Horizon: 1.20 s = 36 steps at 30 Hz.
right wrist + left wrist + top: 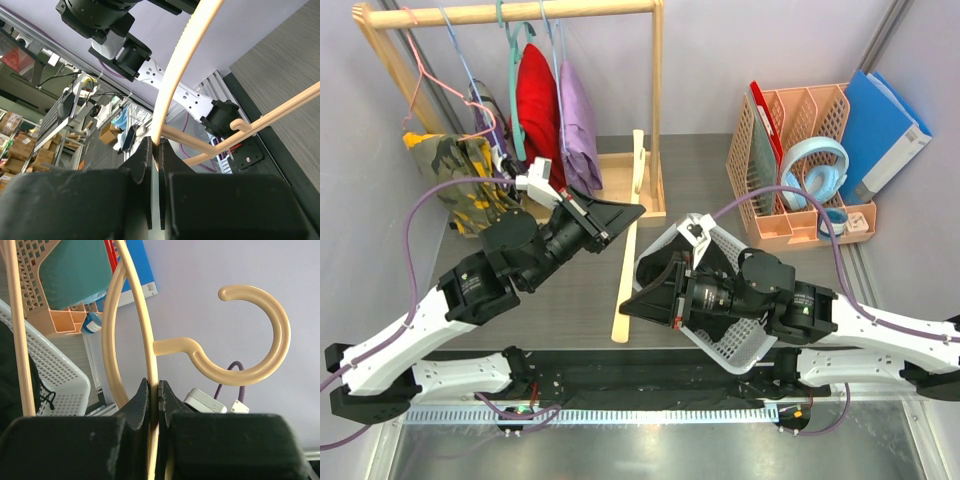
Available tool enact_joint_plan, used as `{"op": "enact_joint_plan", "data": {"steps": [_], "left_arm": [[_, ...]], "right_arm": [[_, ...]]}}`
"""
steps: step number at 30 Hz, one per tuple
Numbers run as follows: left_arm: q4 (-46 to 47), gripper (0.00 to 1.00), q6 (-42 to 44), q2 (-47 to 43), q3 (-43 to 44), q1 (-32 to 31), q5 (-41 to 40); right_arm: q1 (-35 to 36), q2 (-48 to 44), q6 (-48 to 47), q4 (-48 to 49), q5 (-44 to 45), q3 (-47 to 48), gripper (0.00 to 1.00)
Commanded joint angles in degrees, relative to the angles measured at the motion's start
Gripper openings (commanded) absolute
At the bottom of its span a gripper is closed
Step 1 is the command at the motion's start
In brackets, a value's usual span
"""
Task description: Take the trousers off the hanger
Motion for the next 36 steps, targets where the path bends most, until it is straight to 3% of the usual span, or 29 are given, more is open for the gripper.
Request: {"op": "enact_joint_plan", "data": {"steps": [1, 5, 7, 8, 12, 18, 19, 23, 26, 27, 28, 31, 36], "left_arm": [[4.4, 0.0, -0.5, -0.5, -0.1, 0.1, 0.5], [4.7, 0.0, -1.8, -0.6, -0.8, 0.1, 0.5], [5.2, 0.0, -2.5, -0.9, -1.5, 0.1, 0.3], [5.7, 0.0, -3.0, -1.0, -2.1, 0.1, 0.1], [6.0, 0.0, -3.4, -0.6, -2.2, 0.1, 0.5], [6.5, 0.0, -4.2, -0.6, -2.2, 0.1, 0.6], [6.6, 0.0, -4.1, -0.6, -2.2, 0.1, 0.6], [6.3, 0.0, -3.7, -1.4, -2.6, 0.1, -0.7], [5.4, 0.0, -3.1, -2.3, -3.6, 0.1, -2.2], [4.9, 0.05, -2.7, -2.9, -3.7, 0.1, -2.4], [4.5, 0.26, -1.6, -3.4, -4.0, 0.1, -2.6], [3.3, 0.6, 1.3, -6.1, -5.7, 0.1, -3.4], [-2.6, 0.74, 6.4, -12.3, -7.5, 0.1, -6.5]], "right_arm": [[-0.1, -2.6, 0.6, 4.7, 7.0, 0.1, 0.01], [-0.1, -2.5, -0.4, 5.7, 7.8, 0.2, 0.03], [0.0, -2.3, -1.5, 6.4, 9.1, 0.2, 0.13], [-0.1, -2.1, -1.7, 6.5, 9.7, 0.6, 0.25], [-0.1, 0.7, -3.4, 4.7, 11.4, 3.5, 0.39], [-0.1, 5.4, -5.2, 3.4, 12.2, 7.0, 0.41], [-0.1, 5.8, -5.3, 3.4, 12.2, 7.1, 0.38], [-0.1, 6.3, -3.7, 1.1, 13.7, 6.9, 0.01], [-0.1, 5.6, -1.4, 0.5, 14.2, 6.1, 0.01], [-0.1, 5.4, -0.9, 0.1, 14.2, 6.4, 0.01], [-0.1, 5.9, -0.9, -1.4, 14.2, 6.9, 0.01], [-1.2, 7.8, -1.1, -5.4, 13.7, 10.4, 0.01], [-7.3, 11.8, -0.5, -6.5, 5.9, 15.1, 0.01]]}}
